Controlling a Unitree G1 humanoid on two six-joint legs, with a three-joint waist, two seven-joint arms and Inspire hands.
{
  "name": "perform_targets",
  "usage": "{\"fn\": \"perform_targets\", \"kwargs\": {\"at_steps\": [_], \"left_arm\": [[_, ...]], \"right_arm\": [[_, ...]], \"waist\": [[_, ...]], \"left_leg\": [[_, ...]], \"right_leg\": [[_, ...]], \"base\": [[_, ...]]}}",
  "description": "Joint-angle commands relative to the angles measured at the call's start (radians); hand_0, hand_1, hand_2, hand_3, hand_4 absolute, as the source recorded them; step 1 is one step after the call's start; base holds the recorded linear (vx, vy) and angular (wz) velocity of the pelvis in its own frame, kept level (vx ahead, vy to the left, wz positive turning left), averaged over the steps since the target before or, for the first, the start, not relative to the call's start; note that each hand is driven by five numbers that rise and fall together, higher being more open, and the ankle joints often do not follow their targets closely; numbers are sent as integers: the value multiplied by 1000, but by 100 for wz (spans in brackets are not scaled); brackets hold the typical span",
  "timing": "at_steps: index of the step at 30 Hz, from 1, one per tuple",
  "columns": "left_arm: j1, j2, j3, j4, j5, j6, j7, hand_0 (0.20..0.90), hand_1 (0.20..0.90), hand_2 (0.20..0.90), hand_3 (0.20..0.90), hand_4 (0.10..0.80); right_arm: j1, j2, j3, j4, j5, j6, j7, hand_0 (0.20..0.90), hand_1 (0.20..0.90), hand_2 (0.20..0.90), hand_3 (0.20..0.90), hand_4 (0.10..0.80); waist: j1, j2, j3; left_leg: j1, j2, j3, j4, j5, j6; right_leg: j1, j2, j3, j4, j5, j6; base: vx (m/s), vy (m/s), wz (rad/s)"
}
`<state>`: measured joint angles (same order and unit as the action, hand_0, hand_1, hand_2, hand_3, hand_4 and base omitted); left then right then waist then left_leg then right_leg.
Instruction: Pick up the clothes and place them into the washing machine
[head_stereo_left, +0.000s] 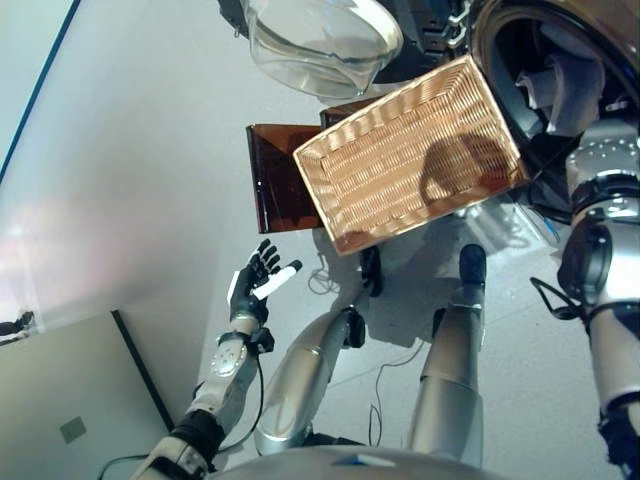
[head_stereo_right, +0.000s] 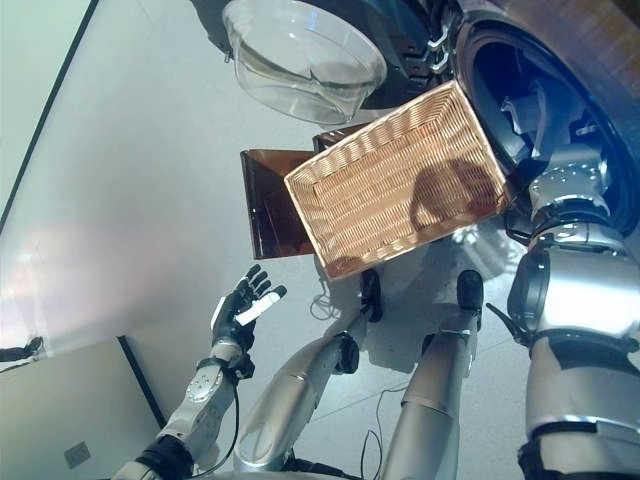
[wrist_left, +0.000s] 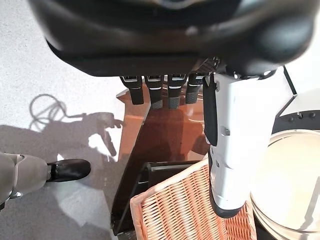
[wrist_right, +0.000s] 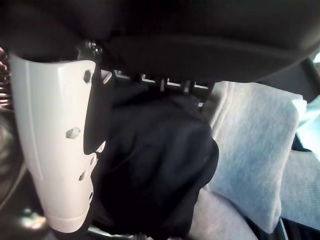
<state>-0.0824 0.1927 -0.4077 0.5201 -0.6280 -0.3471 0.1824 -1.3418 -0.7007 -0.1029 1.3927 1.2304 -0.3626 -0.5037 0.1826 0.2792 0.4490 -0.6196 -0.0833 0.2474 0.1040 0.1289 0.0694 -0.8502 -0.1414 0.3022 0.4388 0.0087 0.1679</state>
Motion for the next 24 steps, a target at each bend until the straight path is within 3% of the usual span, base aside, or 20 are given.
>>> {"fn": "perform_targets", "kwargs": {"at_steps": [1,7,16,24], "left_arm": [[0,11,20,-19,-22,-43,38,900,900,900,900,800],[-6,2,19,-3,-23,-40,43,900,900,900,900,800],[-23,-21,24,47,-30,-33,53,900,900,900,900,800],[-17,-25,53,61,-31,-31,58,900,900,900,900,800]], "right_arm": [[-154,-96,90,-168,15,-129,9,900,900,900,900,800],[-107,-7,51,-209,38,-157,22,900,900,900,900,800],[22,248,-33,-326,95,-234,58,900,900,900,900,800],[174,411,3,-474,35,-236,85,900,900,900,900,800]], "waist": [[-18,155,-23],[-20,158,-24],[-22,152,-29],[-29,138,-20]], "left_leg": [[-68,76,-19,21,25,-116],[-59,73,-16,20,23,-113],[-48,76,-8,24,14,-106],[-40,82,-1,39,3,-100]], "right_leg": [[58,50,-8,115,-139,-115],[66,50,-5,112,-137,-115],[81,56,2,96,-131,-117],[96,56,7,88,-123,-116]], "base": [[0,0,0],[0,0,0],[-2,16,-7],[0,7,-3]]}}
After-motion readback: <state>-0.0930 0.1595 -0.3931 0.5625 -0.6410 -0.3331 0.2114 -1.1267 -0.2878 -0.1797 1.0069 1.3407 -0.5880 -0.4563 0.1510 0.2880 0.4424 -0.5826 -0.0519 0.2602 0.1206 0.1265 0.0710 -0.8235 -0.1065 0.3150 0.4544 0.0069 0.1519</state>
